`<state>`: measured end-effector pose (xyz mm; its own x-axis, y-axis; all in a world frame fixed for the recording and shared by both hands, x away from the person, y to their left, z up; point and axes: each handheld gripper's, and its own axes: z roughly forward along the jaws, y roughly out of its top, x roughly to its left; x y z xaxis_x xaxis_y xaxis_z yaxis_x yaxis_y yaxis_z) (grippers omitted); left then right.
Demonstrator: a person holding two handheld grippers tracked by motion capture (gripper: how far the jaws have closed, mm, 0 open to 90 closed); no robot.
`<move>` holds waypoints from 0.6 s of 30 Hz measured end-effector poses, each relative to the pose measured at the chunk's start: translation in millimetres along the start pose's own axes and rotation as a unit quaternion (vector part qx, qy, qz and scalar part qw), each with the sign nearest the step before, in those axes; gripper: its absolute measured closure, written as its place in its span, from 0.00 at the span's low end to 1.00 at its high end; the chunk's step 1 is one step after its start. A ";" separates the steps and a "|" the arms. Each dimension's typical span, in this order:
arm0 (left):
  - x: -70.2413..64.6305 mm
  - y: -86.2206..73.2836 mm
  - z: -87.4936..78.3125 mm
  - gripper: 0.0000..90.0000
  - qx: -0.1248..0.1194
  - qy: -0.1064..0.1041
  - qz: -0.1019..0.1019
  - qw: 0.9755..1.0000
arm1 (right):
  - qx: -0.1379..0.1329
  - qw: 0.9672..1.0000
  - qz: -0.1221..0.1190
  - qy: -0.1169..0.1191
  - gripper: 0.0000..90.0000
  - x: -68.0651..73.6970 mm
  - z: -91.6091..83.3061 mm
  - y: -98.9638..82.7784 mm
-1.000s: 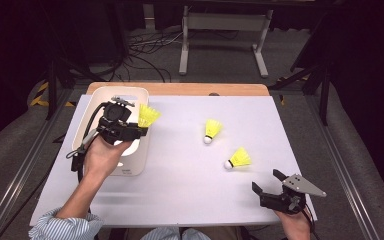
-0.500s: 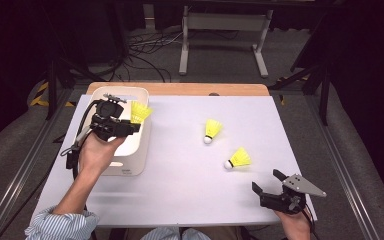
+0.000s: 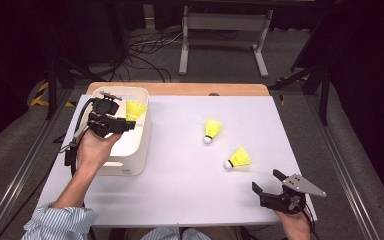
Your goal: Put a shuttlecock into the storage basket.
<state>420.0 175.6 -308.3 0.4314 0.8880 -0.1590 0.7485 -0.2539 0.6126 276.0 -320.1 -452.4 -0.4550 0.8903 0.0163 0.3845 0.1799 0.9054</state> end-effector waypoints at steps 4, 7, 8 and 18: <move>3.8 1.3 4.7 0.72 0.008 0.005 0.001 1.000 | 0.000 1.000 0.000 0.000 0.11 0.2 -0.1 0.1; 7.8 2.7 7.5 0.72 0.012 0.005 -0.004 1.000 | 0.000 1.000 0.001 0.000 0.11 0.0 0.0 0.1; 9.9 3.7 9.7 0.72 0.013 0.004 -0.006 1.000 | 0.000 1.000 0.000 0.000 0.11 0.0 0.1 0.1; 22.0 10.0 22.3 0.72 0.022 0.007 -0.021 1.000 | 0.001 1.000 0.001 0.000 0.11 -0.3 0.8 -0.3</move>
<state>448.1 184.0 -323.0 0.3918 0.9037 -0.1726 0.7878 -0.2325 0.5704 276.7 -320.1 -453.0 -0.4550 0.8903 0.0180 0.3875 0.1798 0.9042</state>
